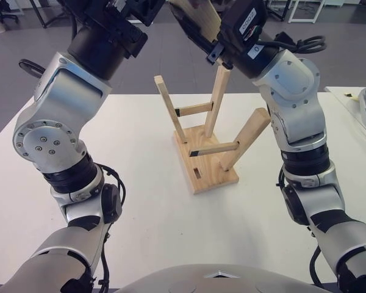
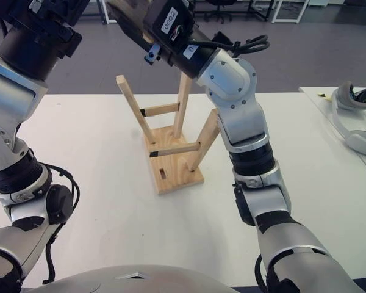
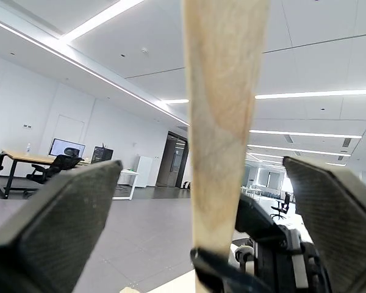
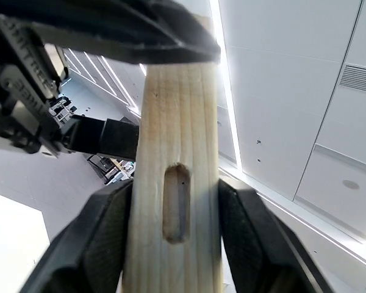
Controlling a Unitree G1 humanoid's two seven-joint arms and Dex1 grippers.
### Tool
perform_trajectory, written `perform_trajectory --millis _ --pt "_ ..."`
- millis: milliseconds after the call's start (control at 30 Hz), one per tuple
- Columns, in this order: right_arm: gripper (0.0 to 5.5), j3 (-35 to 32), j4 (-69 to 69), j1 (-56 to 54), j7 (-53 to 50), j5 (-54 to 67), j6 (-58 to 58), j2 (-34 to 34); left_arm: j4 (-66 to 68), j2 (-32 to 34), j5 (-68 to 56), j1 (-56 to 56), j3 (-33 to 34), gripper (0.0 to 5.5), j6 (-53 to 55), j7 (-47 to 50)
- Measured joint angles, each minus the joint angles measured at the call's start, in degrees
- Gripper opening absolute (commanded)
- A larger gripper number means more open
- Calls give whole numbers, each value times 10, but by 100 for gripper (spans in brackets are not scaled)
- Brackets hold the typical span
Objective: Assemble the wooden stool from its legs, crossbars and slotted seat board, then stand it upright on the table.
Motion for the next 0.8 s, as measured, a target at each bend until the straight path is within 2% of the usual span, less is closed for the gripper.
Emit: perform_trajectory --millis 233,667,800 --pt "213 4 -2 20 18 -2 0 0 -12 19 -34 1 10 329 -40 20" --pt "212 5 -1 24 28 -1 1 11 -21 44 -8 30 -33 108 -64 14" --pt "212 6 -2 25 35 0 0 11 -24 49 -5 40 -34 104 -74 8"
